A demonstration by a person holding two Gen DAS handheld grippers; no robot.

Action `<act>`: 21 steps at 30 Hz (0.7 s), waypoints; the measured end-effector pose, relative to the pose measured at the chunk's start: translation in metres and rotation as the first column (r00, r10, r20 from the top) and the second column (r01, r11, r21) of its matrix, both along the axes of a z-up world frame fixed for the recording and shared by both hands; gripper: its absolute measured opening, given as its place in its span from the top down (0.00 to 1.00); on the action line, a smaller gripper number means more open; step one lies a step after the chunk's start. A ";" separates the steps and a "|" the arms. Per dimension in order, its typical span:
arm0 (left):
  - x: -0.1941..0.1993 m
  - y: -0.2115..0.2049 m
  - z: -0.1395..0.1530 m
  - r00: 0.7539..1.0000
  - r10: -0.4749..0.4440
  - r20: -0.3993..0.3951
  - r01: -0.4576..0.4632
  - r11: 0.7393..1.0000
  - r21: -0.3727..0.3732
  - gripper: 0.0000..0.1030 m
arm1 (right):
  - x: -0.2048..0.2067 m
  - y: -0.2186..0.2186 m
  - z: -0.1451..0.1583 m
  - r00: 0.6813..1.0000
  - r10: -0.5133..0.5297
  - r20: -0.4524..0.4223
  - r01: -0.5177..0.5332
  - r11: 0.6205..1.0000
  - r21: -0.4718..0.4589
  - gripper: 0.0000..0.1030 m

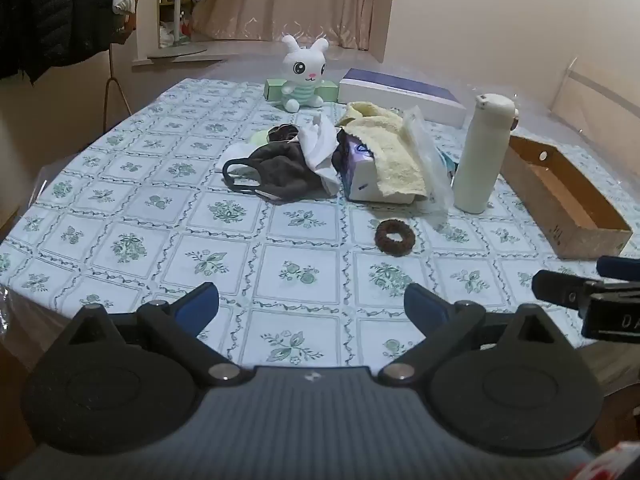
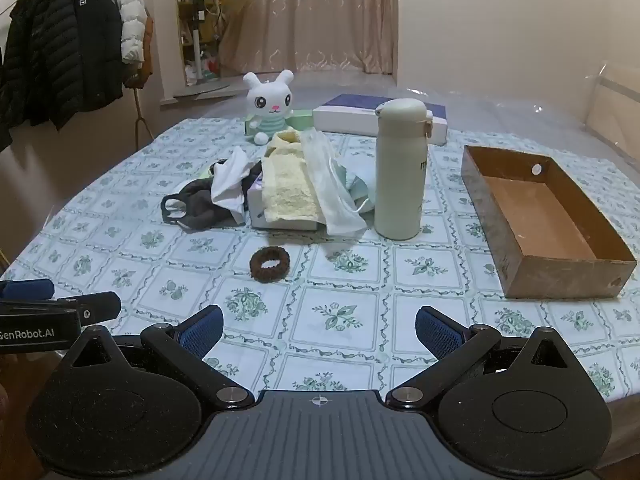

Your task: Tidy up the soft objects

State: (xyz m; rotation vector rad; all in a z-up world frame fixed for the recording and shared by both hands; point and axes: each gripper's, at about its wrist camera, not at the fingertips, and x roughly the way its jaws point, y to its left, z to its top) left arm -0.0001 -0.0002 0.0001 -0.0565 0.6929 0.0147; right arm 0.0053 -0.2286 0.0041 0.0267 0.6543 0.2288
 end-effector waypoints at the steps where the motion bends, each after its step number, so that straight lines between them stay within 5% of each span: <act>1: 0.000 -0.001 0.000 1.000 -0.001 -0.001 0.001 1.000 -0.002 0.05 | 0.000 0.000 0.000 1.000 0.000 -0.001 0.000 1.000 0.000 0.01; 21: -0.002 0.000 -0.001 1.000 -0.001 0.001 0.001 0.999 -0.042 0.05 | 0.000 0.000 0.001 1.000 0.000 0.004 0.000 1.000 -0.002 0.01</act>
